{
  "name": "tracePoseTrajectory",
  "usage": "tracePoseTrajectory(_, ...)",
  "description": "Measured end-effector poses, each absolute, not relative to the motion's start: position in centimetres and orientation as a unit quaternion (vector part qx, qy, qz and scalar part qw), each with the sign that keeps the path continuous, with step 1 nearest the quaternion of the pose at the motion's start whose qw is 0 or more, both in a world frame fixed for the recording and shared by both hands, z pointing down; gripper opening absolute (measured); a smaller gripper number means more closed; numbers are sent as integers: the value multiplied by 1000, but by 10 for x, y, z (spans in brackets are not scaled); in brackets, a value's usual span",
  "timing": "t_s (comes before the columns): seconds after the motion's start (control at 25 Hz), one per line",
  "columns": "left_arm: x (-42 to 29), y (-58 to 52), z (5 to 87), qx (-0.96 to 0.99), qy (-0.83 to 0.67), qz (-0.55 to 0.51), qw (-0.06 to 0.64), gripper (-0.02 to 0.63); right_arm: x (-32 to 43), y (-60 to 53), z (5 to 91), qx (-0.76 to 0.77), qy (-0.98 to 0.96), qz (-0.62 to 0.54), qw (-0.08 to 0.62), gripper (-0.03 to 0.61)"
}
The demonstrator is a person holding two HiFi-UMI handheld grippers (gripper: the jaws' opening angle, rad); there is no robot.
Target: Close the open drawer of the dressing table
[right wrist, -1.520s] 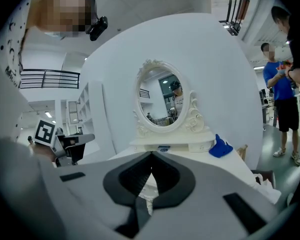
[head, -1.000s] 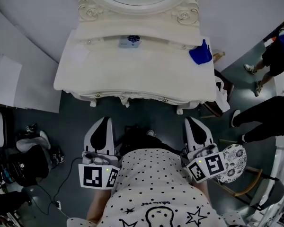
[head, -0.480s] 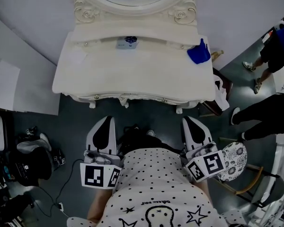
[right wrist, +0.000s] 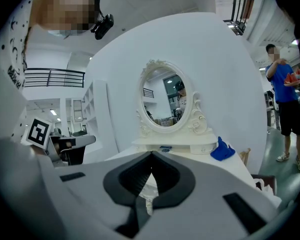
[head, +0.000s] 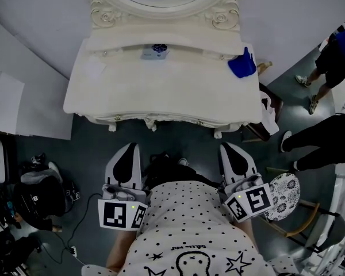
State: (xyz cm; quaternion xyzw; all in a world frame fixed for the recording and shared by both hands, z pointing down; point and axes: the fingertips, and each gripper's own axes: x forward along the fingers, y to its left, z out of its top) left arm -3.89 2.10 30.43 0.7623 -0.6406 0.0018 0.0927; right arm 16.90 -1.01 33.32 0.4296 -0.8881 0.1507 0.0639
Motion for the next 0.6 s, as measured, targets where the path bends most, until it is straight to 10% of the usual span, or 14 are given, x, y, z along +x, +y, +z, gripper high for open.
tracePoseTrajectory(0.6, -41, 25, 308, 760, -643, 0, 96, 12, 168, -7, 332, 426, -890, 144, 66, 9)
